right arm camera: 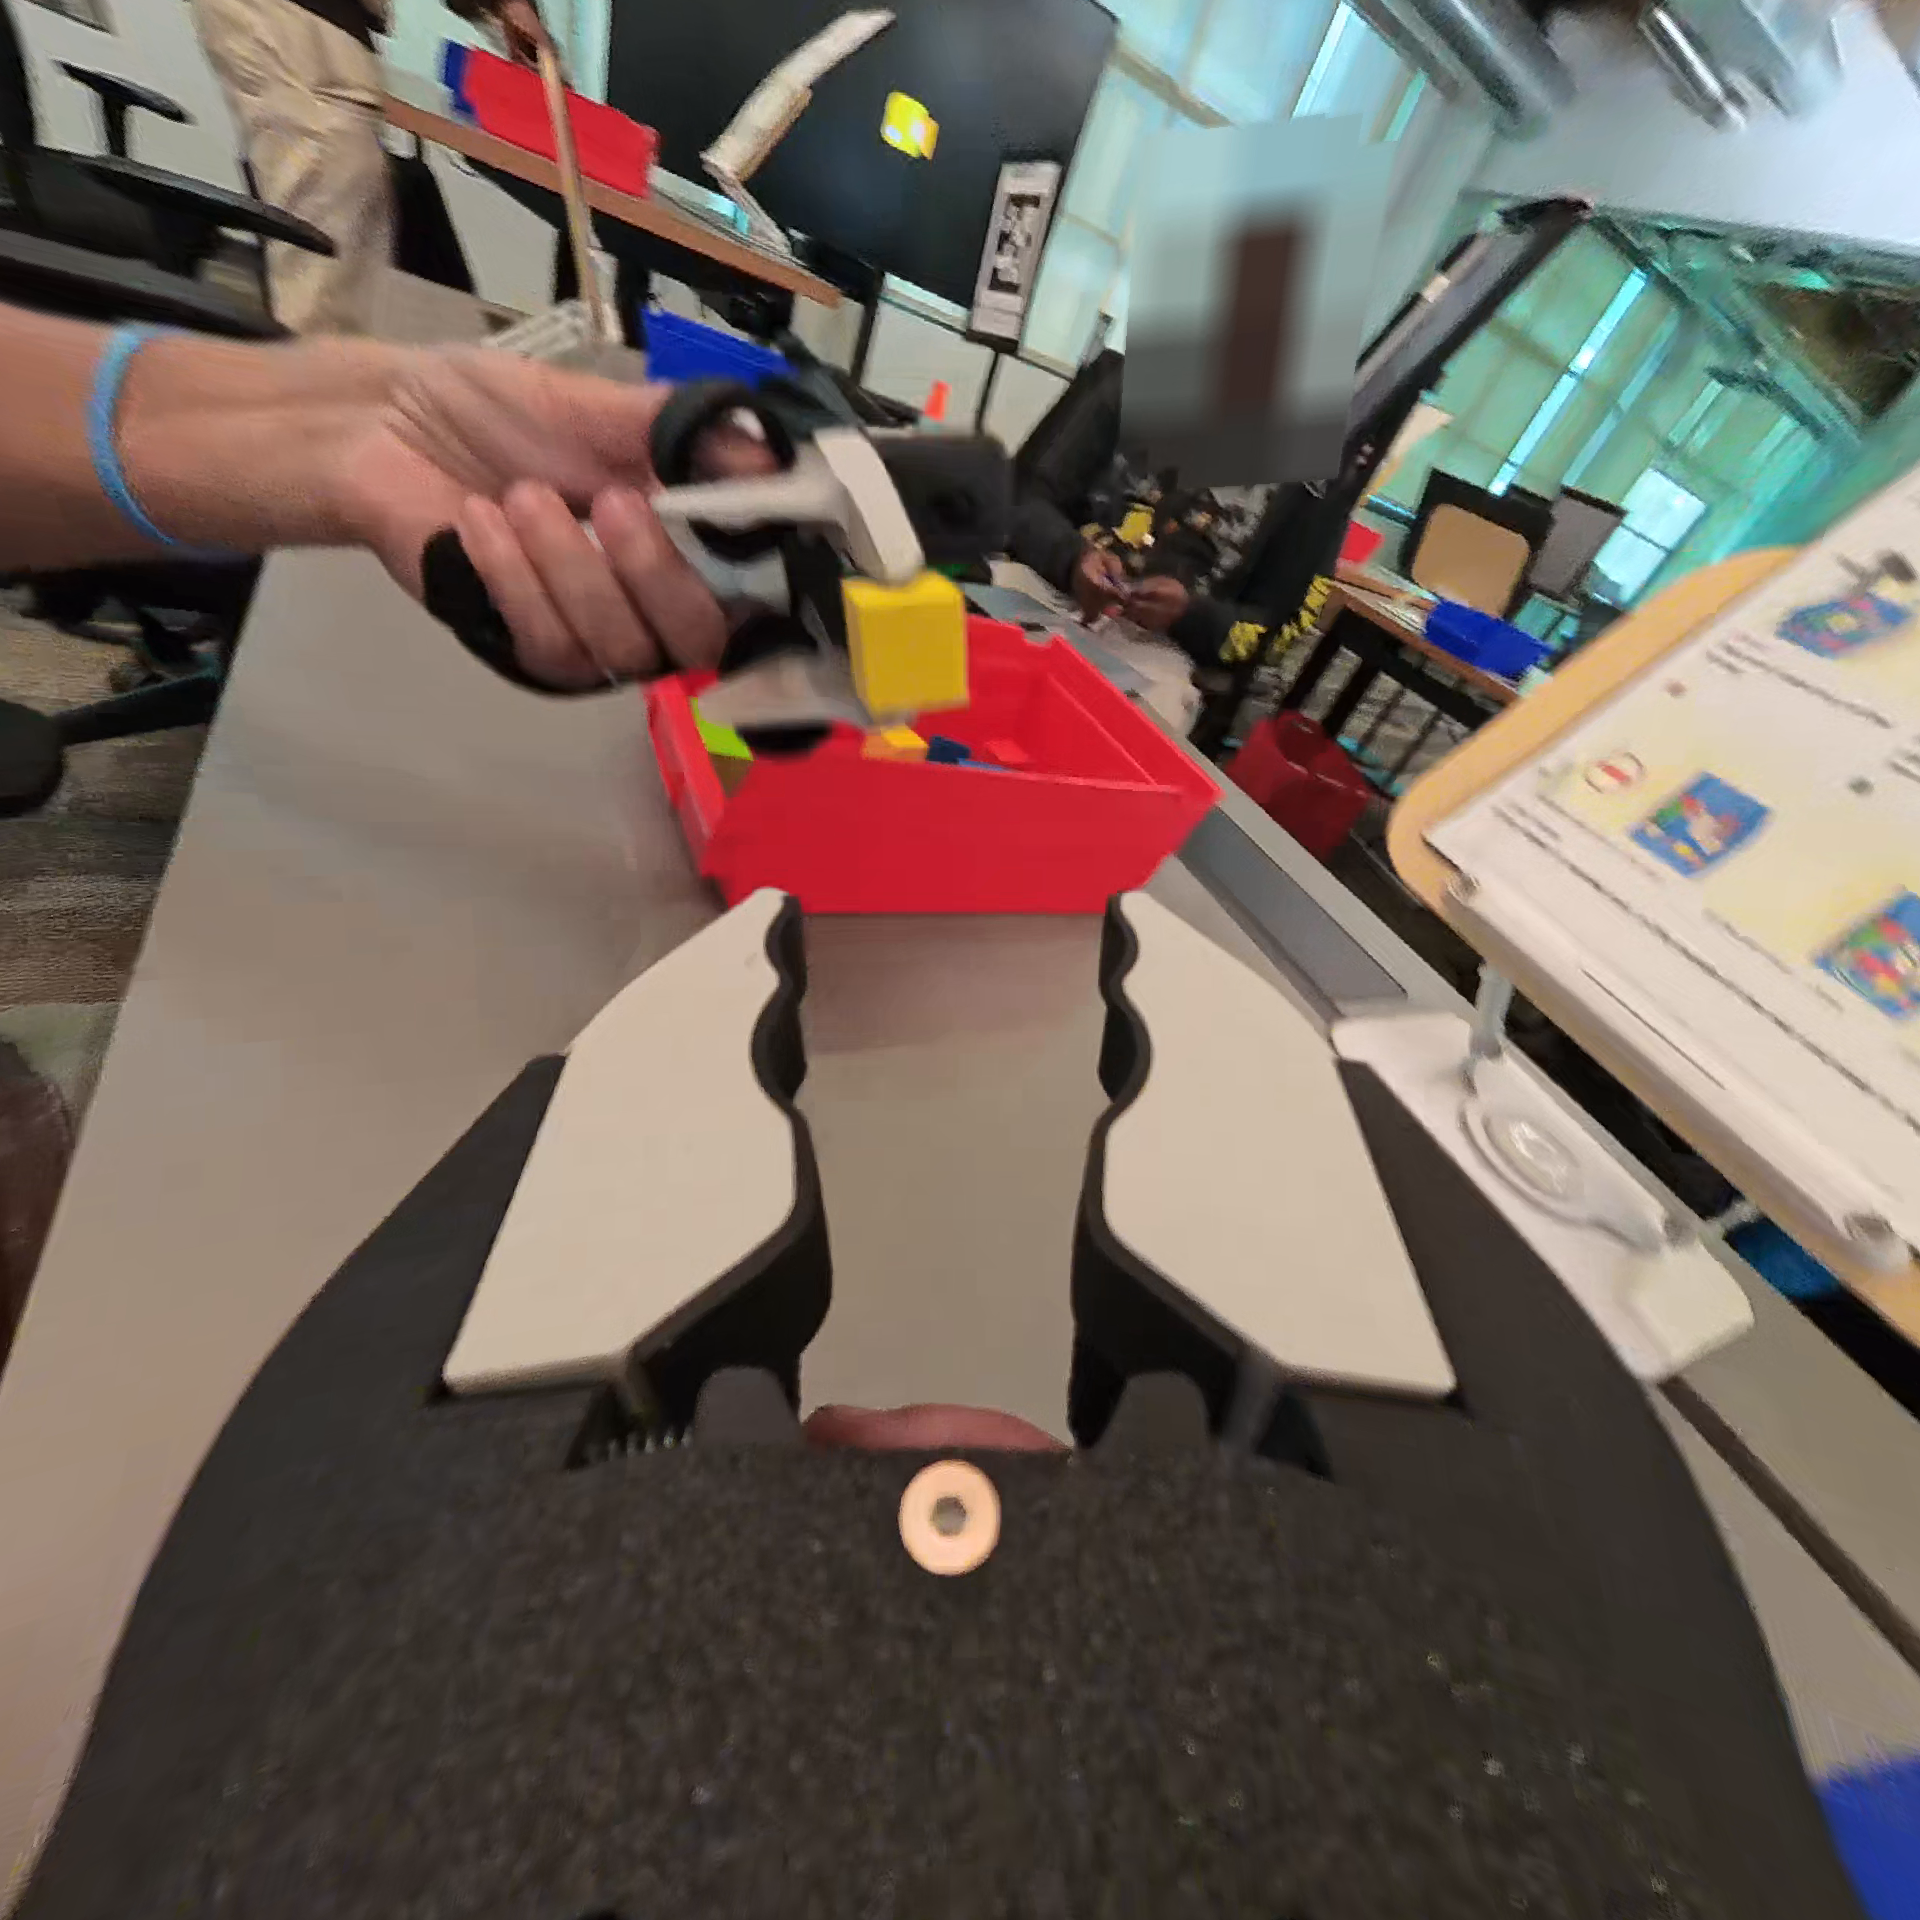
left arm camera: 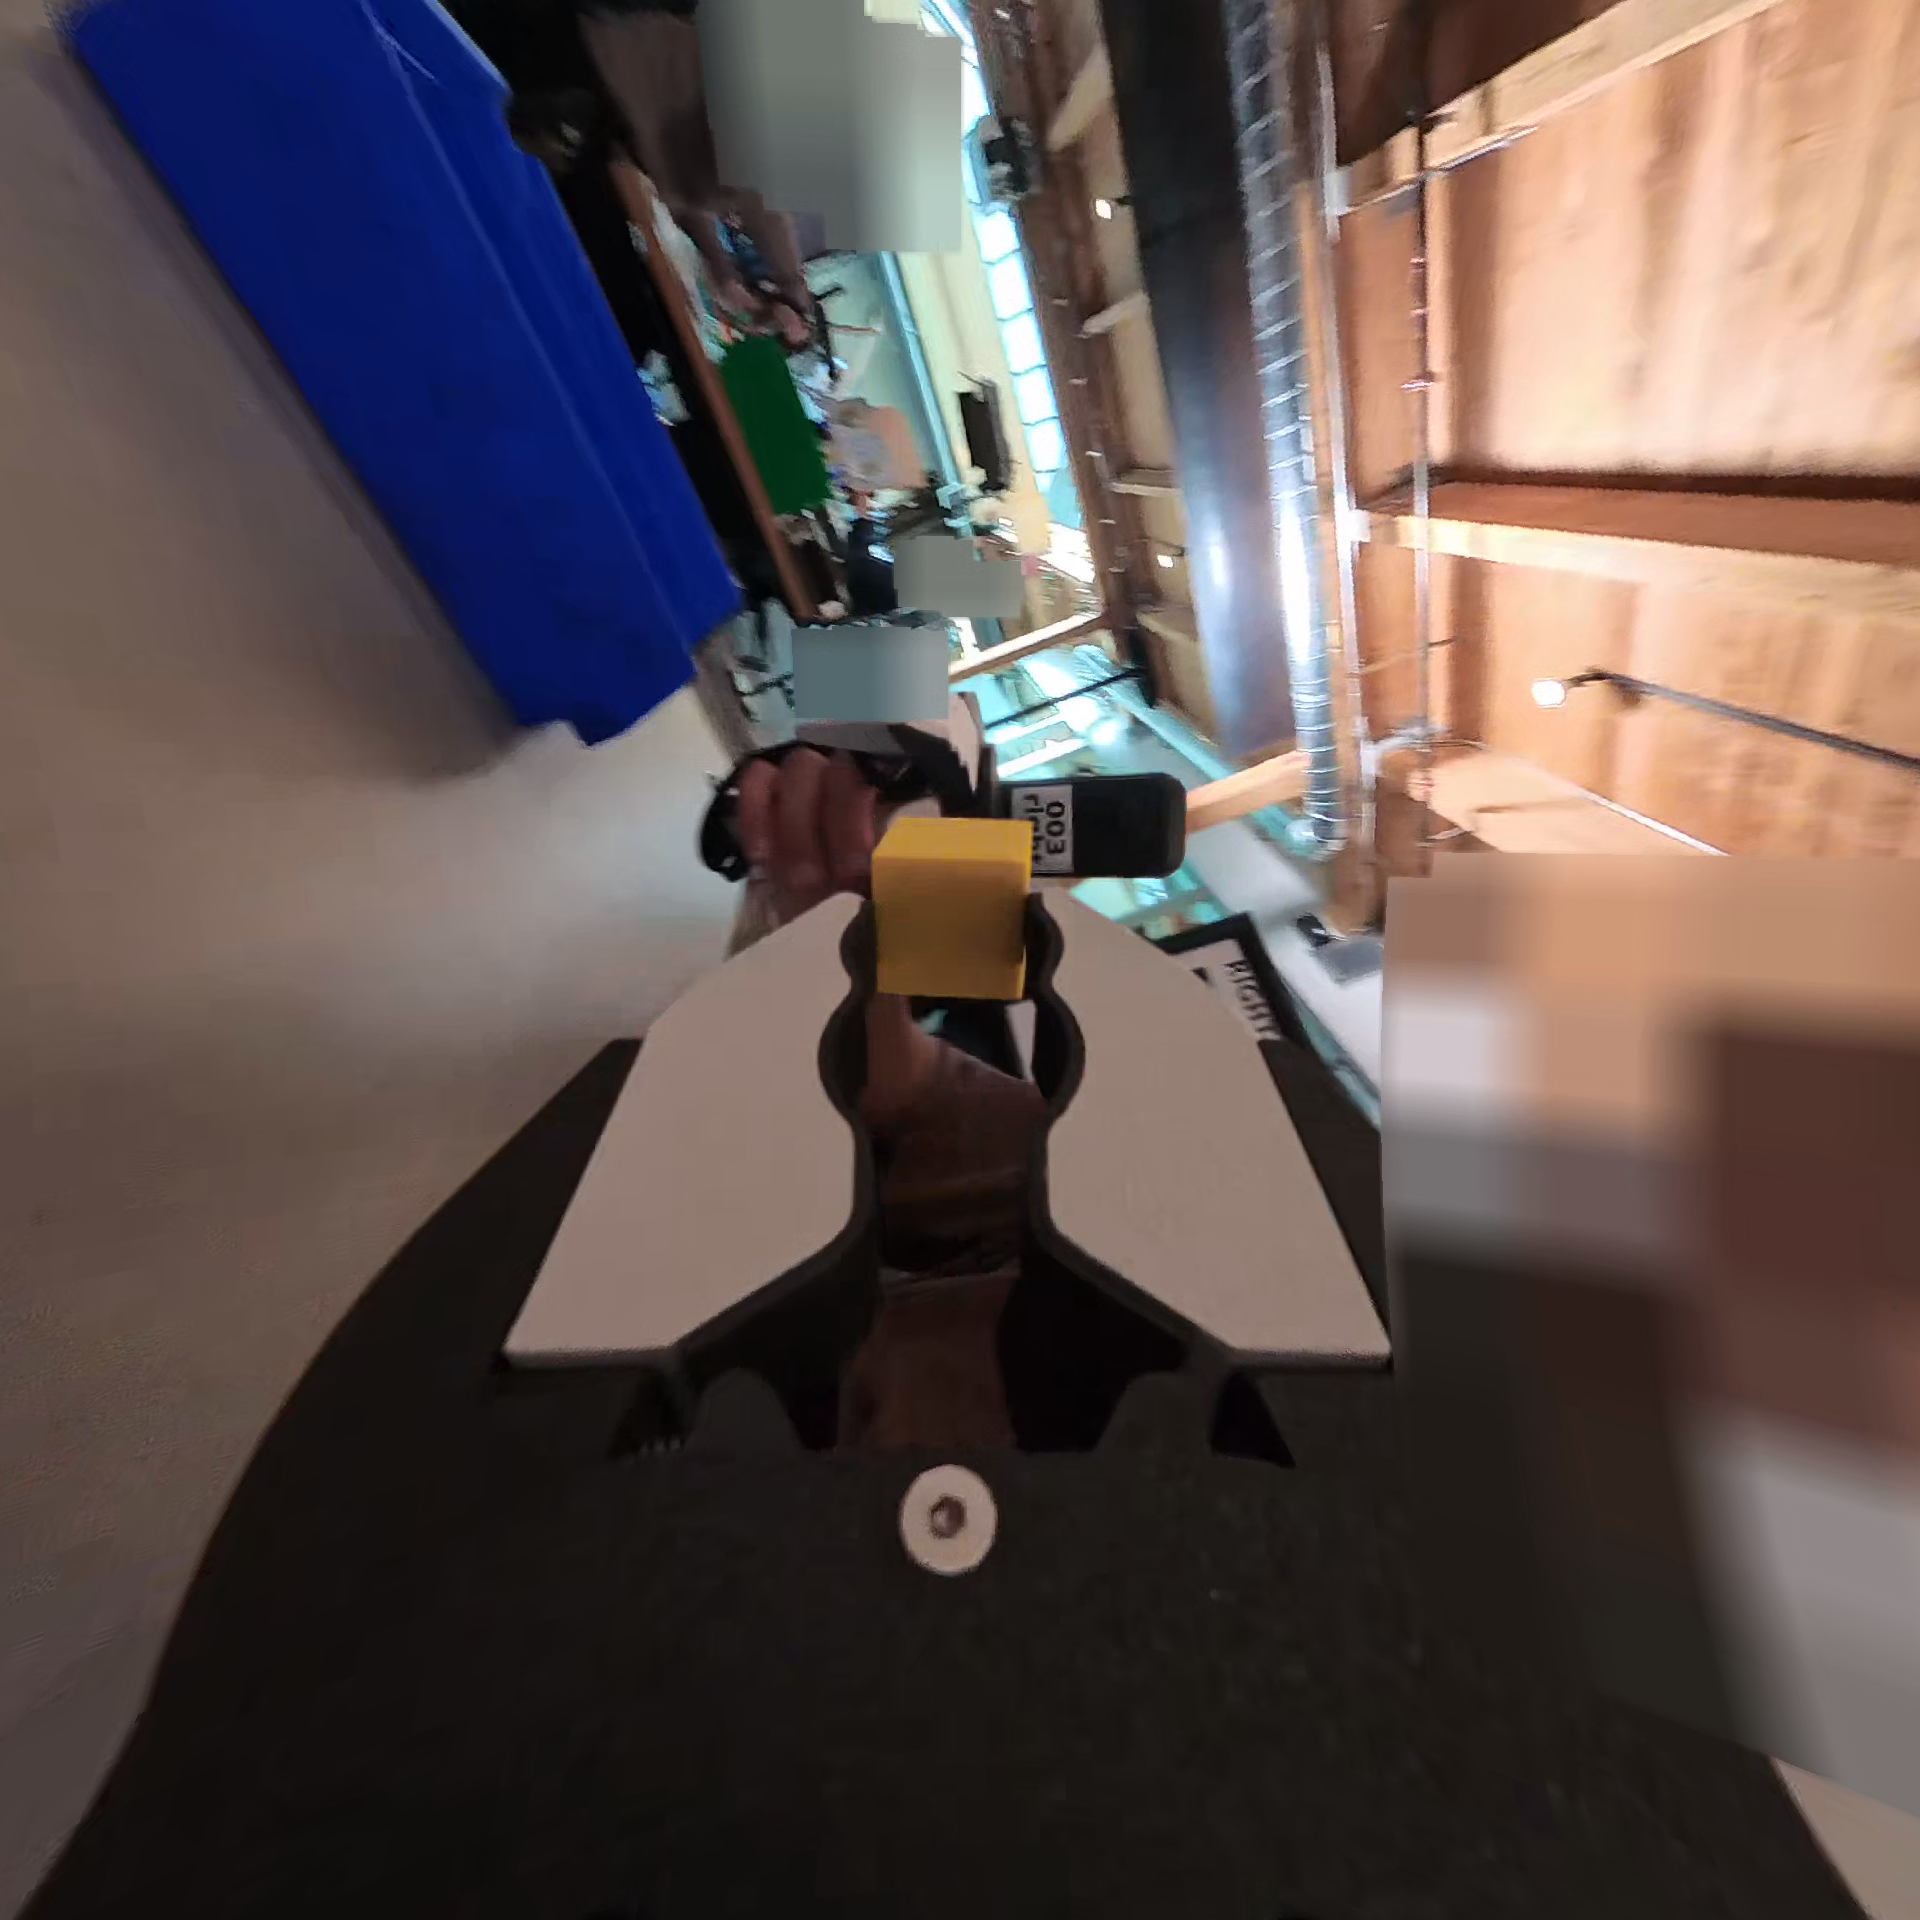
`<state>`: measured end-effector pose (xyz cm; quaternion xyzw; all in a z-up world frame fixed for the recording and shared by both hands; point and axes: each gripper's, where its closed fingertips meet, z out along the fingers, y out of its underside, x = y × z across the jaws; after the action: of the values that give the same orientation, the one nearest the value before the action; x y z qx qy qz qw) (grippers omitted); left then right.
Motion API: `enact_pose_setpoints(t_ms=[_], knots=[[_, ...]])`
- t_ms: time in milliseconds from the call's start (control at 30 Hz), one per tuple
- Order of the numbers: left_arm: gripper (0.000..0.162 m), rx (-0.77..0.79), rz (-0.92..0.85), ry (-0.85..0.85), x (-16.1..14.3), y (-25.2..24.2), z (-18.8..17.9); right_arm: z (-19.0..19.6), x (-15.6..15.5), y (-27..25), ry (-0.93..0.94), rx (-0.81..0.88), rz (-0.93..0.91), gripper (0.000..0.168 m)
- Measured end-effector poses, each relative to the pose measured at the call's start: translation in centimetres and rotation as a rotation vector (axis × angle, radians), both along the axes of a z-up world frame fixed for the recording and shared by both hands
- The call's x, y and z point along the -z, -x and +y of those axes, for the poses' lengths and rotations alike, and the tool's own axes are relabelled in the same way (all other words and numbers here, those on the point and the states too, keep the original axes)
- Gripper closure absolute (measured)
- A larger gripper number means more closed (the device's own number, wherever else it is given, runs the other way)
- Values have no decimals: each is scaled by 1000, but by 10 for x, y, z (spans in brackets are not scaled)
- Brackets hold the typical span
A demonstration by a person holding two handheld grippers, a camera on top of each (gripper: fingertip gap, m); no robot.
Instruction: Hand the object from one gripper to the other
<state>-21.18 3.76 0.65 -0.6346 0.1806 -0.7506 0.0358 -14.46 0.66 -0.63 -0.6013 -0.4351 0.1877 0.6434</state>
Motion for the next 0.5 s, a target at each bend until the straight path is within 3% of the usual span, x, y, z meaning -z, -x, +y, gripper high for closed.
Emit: enact_pose_setpoints(t_ms=[167, 300, 400, 433, 500], knots=[[135, 122, -46, 40, 1, -48, -33, -1, -7, 20, -27, -45, -26, 117], [135, 176, -64, 27, 0, -66, -48, -6, -3, 14, -13, -47, -36, 137], [135, 220, -92, 68, -2, -72, -54, -11, -8, 2, -17, -51, -22, 141], [131, 226, -113, 79, -4, -71, -55, -14, -13, -1, -22, -64, -7, 141], [105, 204, -131, 40, -2, -65, -58, -13, -26, -17, -20, -39, -13, 141]])
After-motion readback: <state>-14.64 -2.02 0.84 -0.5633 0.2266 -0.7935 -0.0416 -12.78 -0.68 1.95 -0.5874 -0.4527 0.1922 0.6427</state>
